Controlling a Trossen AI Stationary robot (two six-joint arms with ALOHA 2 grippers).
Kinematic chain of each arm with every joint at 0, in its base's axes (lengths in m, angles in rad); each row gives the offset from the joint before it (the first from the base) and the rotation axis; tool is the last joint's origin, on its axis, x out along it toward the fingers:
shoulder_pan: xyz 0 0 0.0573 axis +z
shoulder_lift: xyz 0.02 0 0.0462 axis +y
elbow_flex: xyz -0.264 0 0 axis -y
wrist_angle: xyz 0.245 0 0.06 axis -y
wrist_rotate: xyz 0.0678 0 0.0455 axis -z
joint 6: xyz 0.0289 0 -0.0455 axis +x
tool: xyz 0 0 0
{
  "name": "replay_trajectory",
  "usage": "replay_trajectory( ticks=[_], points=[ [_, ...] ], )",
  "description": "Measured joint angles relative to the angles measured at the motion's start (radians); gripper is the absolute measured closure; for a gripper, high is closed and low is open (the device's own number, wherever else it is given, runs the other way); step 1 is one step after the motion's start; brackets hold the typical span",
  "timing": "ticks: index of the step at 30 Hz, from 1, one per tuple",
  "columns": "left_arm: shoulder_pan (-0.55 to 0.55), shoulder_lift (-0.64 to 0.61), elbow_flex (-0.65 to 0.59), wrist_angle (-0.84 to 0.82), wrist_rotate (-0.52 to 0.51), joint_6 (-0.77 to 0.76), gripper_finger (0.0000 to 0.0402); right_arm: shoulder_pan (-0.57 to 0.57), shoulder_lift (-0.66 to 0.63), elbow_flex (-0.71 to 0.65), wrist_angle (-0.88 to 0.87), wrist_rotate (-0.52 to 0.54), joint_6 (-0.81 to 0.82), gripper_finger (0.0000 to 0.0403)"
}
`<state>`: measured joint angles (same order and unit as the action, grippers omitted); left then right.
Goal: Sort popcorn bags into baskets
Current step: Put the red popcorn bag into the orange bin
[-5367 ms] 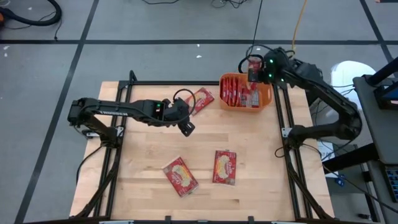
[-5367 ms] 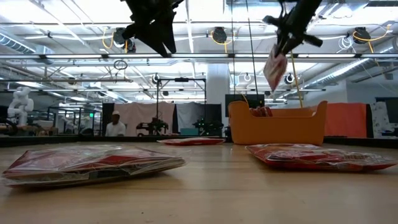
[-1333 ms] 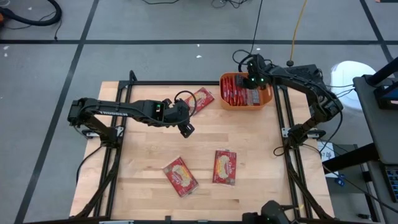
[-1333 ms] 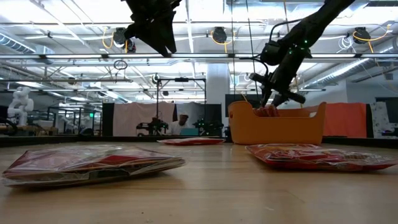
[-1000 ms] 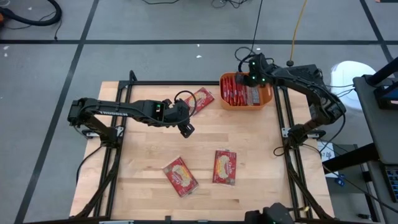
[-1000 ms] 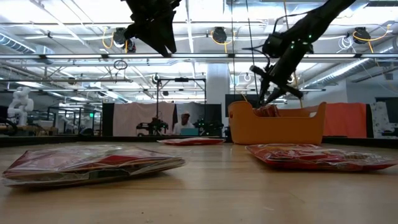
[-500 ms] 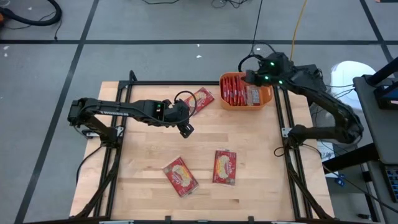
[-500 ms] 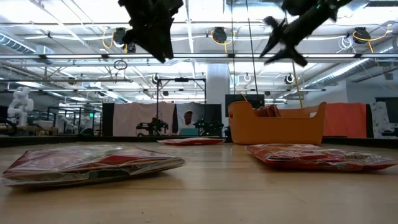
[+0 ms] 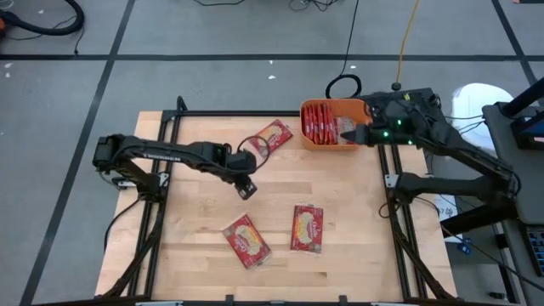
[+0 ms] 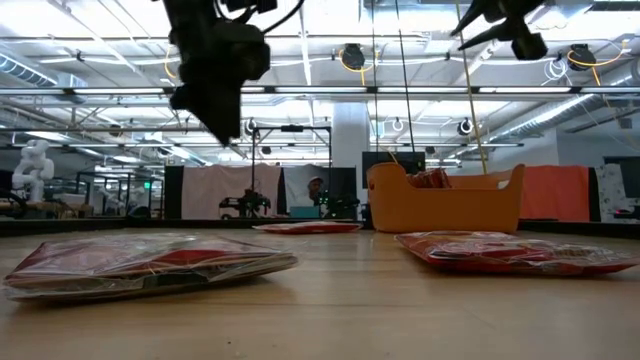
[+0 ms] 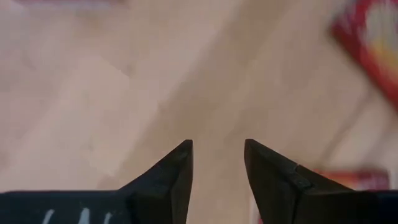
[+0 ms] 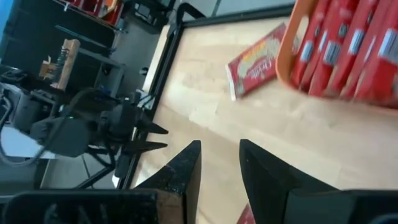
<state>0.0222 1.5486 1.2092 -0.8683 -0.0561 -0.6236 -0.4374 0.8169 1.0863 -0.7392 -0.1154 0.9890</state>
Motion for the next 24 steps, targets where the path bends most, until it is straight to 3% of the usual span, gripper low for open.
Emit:
replay_trajectory(
  ticks=[6, 13, 17, 24],
  points=[
    [-0.068, 0.0, -0.079, -0.003, 0.164, 0.004, 0.0197, 0.194, 0.02, 0.0, 0.018, 0.133, 0.123, 0.0298],
    [-0.188, 0.0, -0.17, -0.002, 0.237, -0.077, 0.0132, 0.368, 0.087, 0.0, 0.115, 0.253, 0.205, 0.0298],
    [-0.271, 0.0, -0.21, 0.001, 0.248, -0.161, 0.0127, 0.425, 0.123, 0.0, 0.129, 0.274, 0.234, 0.0298],
    [-0.395, 0.0, -0.23, 0.012, 0.268, -0.456, 0.0149, 0.483, 0.145, 0.0, 0.129, 0.267, 0.222, 0.0298]
  ],
)
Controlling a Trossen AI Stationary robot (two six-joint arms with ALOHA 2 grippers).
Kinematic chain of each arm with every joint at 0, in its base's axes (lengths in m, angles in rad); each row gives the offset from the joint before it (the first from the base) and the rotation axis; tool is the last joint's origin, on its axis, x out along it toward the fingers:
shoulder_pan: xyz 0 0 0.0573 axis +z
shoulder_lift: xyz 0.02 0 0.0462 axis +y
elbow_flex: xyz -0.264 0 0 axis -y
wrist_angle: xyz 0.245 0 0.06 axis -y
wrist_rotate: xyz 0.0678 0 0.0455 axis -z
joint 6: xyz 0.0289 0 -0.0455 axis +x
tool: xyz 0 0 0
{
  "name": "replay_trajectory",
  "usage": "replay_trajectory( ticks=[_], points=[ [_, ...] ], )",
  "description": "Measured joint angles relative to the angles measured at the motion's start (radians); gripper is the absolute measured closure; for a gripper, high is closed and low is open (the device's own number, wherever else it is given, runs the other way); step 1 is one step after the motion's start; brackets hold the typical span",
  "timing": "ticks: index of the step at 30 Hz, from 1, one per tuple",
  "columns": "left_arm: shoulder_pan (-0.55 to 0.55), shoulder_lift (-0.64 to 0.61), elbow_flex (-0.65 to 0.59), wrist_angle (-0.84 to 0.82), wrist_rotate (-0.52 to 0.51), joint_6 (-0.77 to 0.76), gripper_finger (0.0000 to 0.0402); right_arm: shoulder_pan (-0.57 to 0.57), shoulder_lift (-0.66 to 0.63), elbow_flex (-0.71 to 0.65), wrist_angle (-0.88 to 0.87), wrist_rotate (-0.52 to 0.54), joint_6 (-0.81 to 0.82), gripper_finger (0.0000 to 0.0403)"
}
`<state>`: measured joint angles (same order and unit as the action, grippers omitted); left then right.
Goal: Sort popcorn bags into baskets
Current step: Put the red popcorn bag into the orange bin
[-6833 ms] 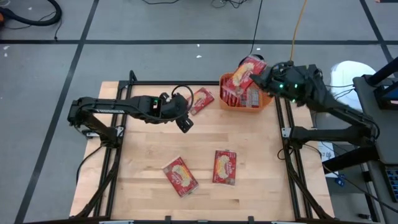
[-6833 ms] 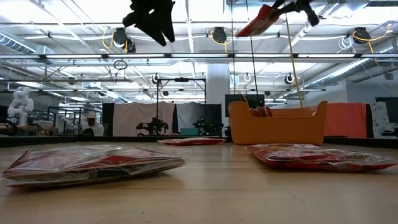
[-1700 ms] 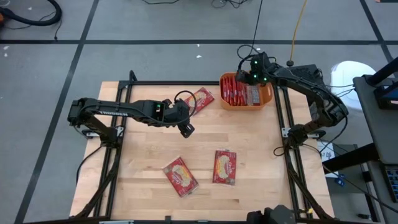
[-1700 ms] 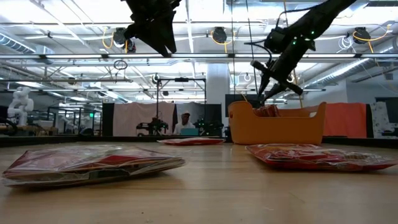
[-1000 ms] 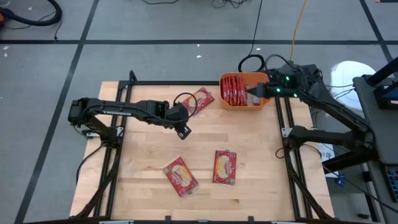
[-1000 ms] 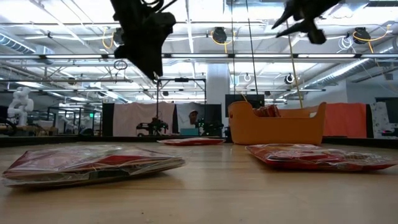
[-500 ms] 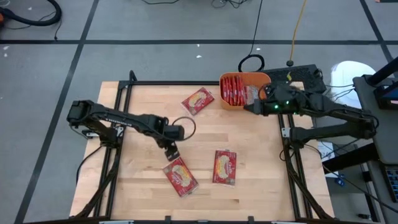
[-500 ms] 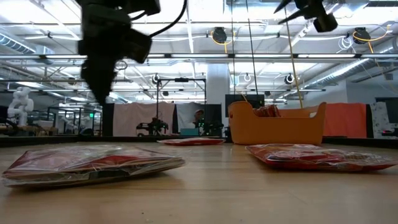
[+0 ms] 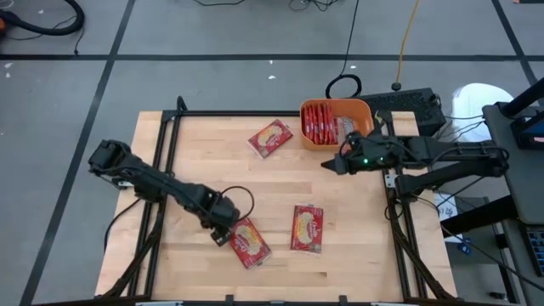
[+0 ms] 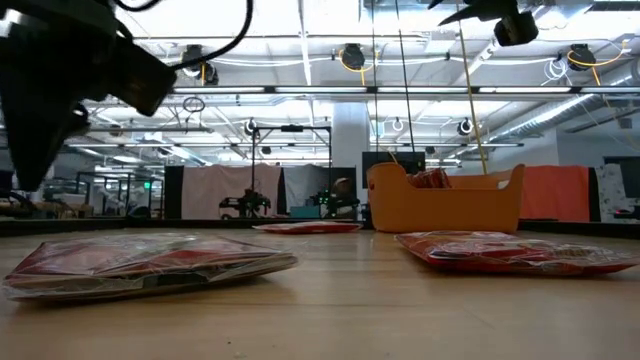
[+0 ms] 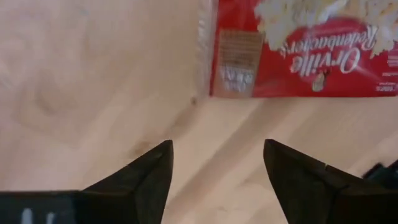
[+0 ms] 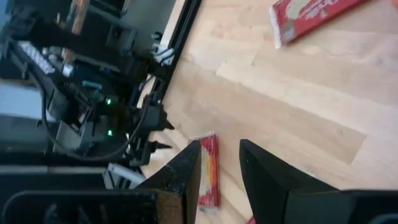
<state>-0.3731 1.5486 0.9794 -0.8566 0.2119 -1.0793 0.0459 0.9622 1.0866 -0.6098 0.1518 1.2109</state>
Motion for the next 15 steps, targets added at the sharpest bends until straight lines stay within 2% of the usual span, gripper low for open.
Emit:
replay_trajectory(
  ticks=[4, 8, 15],
  points=[
    [-0.064, 0.0, -0.001, 0.097, -0.029, -0.039, 0.0164, 0.02, -0.011, 0.0, 0.0, -0.048, -0.043, 0.0298],
    [-0.147, 0.0, -0.001, 0.142, -0.203, -0.037, 0.0169, 0.042, -0.025, 0.0, 0.0, -0.076, -0.091, 0.0298],
    [-0.241, 0.004, -0.001, 0.113, -0.369, 0.065, 0.0143, 0.084, -0.057, 0.0, -0.009, -0.078, -0.165, 0.0298]
  ],
)
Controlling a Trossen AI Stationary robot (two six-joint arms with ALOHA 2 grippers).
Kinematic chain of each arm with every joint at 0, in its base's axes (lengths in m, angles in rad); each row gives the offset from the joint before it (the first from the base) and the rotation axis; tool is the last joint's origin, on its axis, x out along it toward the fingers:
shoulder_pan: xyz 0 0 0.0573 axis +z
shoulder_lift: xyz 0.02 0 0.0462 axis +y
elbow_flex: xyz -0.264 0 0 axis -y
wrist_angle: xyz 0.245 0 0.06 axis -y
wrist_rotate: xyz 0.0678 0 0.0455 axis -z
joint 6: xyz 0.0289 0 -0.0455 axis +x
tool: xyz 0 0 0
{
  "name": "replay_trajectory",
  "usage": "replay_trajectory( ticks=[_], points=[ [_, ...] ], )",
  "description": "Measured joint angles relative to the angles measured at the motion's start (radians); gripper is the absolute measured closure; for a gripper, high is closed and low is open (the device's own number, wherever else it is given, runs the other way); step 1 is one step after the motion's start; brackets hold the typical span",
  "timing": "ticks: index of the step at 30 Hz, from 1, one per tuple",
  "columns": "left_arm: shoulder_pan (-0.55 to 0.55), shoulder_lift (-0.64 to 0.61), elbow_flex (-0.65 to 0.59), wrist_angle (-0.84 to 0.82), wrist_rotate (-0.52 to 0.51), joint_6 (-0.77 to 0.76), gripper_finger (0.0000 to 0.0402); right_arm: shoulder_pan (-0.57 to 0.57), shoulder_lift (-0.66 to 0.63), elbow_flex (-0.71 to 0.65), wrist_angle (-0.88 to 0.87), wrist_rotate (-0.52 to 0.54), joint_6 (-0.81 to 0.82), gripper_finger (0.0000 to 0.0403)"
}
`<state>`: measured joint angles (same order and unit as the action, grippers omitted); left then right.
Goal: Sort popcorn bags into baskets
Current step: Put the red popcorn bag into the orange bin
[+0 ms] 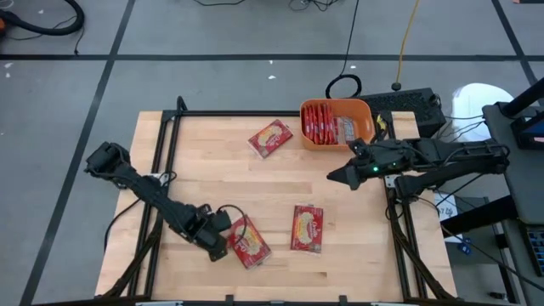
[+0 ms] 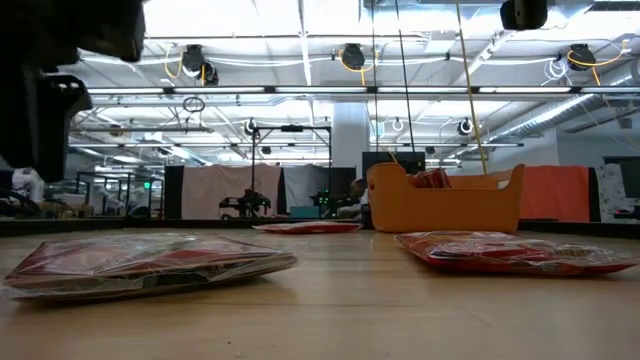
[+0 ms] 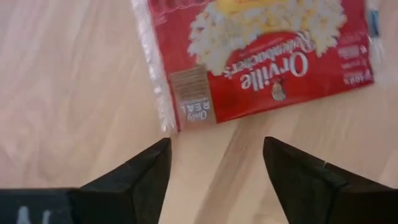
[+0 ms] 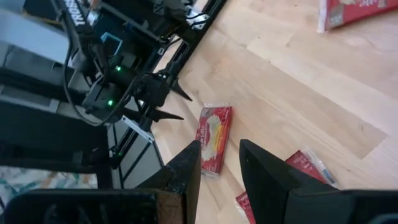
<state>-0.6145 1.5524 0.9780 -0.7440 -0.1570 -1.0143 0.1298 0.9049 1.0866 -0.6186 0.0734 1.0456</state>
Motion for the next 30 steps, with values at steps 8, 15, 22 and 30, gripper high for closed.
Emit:
replay_trajectory(
  ticks=[8, 15, 22, 30],
  points=[
    [-0.054, 0.001, -0.066, 0.003, -0.126, 0.176, 0.0126, 0.036, -0.019, 0.0, -0.003, 0.0, -0.061, 0.0298],
    [-0.025, 0.001, -0.176, 0.122, -0.105, 0.193, 0.0138, 0.076, -0.019, 0.0, -0.007, -0.018, -0.089, 0.0298],
    [-0.007, 0.014, -0.253, 0.285, -0.076, 0.28, 0.0167, 0.108, -0.019, 0.0, -0.007, -0.025, -0.073, 0.0298],
    [0.018, 0.023, -0.263, 0.359, -0.051, 0.433, 0.0216, 0.108, -0.02, 0.0, -0.007, 0.016, -0.083, 0.0298]
  ],
)
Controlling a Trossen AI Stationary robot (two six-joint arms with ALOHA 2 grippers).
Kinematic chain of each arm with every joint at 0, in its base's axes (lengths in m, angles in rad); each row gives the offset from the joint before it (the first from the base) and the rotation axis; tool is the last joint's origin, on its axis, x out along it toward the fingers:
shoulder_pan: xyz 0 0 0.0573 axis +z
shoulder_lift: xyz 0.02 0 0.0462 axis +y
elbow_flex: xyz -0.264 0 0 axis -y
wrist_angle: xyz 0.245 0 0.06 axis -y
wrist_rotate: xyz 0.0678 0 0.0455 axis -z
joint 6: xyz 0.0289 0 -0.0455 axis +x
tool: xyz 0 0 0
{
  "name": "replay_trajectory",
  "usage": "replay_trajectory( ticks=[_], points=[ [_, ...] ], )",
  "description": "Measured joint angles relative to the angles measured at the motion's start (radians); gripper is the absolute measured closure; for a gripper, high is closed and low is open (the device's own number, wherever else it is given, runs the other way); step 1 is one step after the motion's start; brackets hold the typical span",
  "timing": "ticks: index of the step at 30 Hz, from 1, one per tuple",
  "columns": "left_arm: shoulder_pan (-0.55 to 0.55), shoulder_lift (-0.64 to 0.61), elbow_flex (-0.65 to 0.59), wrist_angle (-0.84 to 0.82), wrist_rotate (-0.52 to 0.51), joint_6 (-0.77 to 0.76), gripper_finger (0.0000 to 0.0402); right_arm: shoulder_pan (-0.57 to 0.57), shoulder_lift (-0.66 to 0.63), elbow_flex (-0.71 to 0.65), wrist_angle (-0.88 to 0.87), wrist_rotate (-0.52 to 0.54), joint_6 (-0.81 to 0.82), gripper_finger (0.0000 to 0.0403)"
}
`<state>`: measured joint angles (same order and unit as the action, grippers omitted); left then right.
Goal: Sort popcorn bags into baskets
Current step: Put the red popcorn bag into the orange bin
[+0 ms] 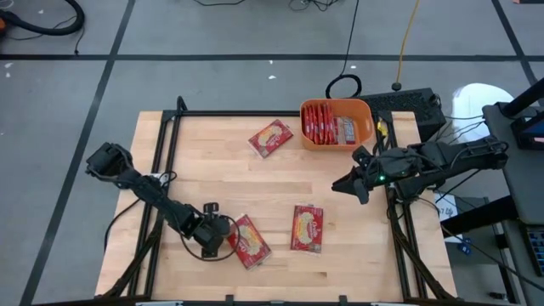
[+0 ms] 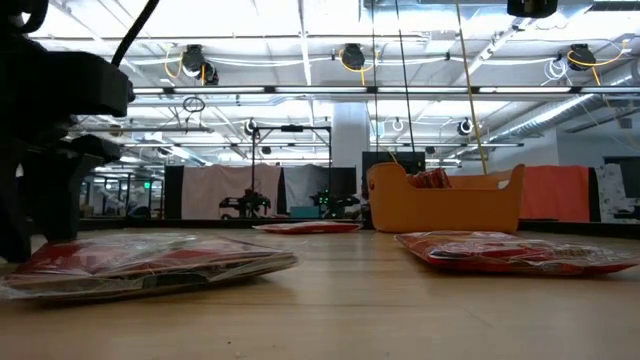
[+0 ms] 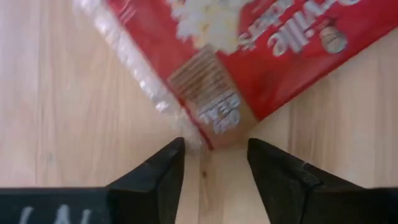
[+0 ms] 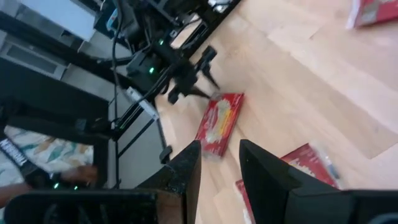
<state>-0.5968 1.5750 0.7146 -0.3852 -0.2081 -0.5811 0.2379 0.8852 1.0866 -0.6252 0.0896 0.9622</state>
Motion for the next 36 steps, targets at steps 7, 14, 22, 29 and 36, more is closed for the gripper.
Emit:
replay_trajectory(
  ticks=[7, 14, 22, 29, 36],
  points=[
    [0.014, 0.005, -0.002, 0.087, -0.038, 0.108, 0.0294, -0.001, 0.0, 0.0, -0.001, 0.072, 0.0, 0.0298],
    [0.077, 0.005, -0.002, 0.204, -0.034, 0.136, 0.0393, -0.002, 0.0, 0.0, 0.0, 0.174, 0.017, 0.0298],
    [0.185, 0.003, -0.002, 0.316, -0.032, 0.169, 0.0397, -0.003, 0.01, 0.0, 0.0, 0.2, 0.122, 0.0298],
    [0.233, 0.002, 0.0, 0.381, -0.003, 0.13, 0.0398, 0.004, 0.068, 0.0, 0.022, 0.197, 0.212, 0.0298],
    [0.263, 0.001, 0.0, 0.293, 0.253, -0.523, 0.0389, 0.02, 0.169, 0.0, 0.055, 0.194, 0.312, 0.0298]
  ],
)
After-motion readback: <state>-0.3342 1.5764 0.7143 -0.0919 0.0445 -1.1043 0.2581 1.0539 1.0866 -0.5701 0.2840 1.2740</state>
